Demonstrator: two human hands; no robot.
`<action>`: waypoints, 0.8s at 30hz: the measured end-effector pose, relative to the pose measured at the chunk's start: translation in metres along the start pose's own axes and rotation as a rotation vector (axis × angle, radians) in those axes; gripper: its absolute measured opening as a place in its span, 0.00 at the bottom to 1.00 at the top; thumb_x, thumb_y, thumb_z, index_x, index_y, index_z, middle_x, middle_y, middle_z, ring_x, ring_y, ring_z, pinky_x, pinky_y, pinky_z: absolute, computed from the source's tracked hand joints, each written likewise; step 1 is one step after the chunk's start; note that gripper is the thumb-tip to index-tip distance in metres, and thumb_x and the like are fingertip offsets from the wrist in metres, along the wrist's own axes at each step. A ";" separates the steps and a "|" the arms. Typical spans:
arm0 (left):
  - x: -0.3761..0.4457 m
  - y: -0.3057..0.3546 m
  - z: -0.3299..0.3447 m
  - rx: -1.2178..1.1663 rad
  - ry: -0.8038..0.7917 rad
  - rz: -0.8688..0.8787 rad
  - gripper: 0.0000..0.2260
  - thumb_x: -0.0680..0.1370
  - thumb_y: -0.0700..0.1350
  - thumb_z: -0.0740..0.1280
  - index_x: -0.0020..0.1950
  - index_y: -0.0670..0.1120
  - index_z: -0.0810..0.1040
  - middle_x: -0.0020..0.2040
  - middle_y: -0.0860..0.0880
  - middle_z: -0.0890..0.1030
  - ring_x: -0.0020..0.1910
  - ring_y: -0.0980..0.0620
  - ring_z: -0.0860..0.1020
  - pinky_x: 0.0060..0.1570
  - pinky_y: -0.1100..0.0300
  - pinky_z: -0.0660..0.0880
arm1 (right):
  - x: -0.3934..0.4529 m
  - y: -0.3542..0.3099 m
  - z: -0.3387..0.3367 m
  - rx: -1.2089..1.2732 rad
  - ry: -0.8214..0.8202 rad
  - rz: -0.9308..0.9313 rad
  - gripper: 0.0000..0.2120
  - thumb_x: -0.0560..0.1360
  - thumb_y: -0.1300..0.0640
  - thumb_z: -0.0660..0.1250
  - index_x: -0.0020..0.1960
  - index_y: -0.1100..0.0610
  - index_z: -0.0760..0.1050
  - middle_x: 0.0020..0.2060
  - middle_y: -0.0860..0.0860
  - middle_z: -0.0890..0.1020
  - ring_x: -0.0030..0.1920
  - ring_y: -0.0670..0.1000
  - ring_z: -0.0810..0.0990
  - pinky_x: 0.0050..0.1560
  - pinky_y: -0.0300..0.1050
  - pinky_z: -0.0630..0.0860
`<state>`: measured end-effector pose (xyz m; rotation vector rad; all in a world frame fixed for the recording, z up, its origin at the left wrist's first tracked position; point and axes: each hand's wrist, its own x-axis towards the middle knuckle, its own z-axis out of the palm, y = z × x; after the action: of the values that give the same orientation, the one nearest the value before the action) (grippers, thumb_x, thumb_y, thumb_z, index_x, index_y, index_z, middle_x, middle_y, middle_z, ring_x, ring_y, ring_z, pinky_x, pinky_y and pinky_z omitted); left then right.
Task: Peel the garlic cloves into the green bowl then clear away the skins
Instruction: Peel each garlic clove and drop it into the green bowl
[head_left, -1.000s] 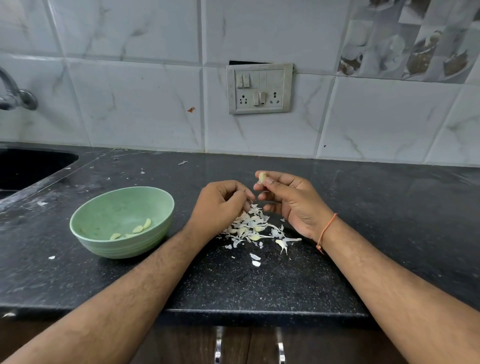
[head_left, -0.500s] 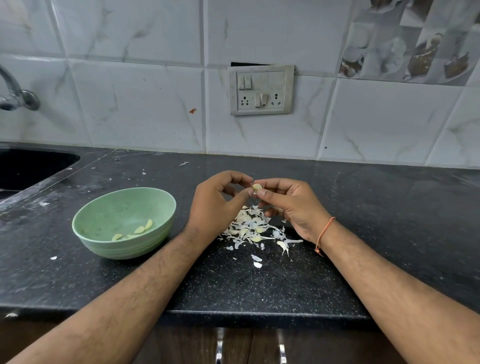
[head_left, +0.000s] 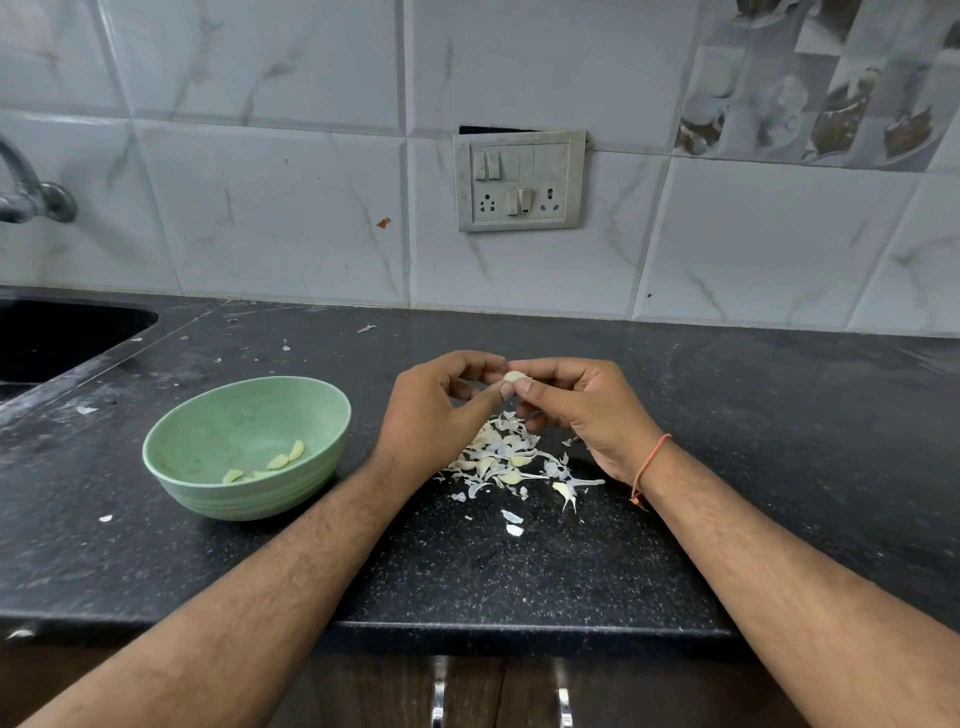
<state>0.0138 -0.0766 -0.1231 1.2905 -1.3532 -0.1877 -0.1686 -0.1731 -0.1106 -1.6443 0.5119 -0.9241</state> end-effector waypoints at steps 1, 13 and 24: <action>0.001 0.000 0.000 -0.017 -0.008 -0.008 0.12 0.77 0.47 0.79 0.59 0.52 0.87 0.48 0.59 0.88 0.44 0.58 0.85 0.50 0.57 0.84 | 0.000 0.000 0.000 -0.002 0.007 -0.005 0.12 0.77 0.63 0.76 0.61 0.59 0.86 0.49 0.64 0.88 0.45 0.55 0.85 0.50 0.56 0.83; -0.001 0.001 0.001 -0.100 0.009 0.066 0.12 0.76 0.42 0.81 0.58 0.47 0.87 0.47 0.54 0.88 0.48 0.56 0.86 0.51 0.64 0.81 | -0.003 -0.002 0.004 -0.063 0.064 0.001 0.07 0.79 0.58 0.75 0.52 0.60 0.88 0.41 0.60 0.87 0.40 0.57 0.81 0.52 0.62 0.81; 0.003 -0.003 0.001 -0.073 0.157 -0.086 0.14 0.84 0.36 0.62 0.59 0.50 0.84 0.48 0.58 0.87 0.37 0.35 0.79 0.30 0.47 0.73 | 0.016 -0.025 -0.026 -1.272 -0.118 -0.203 0.08 0.81 0.46 0.72 0.52 0.46 0.89 0.47 0.42 0.89 0.48 0.42 0.85 0.50 0.40 0.79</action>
<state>0.0151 -0.0804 -0.1237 1.2763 -1.1488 -0.1891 -0.1830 -0.1935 -0.0801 -2.9070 0.9661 -0.6209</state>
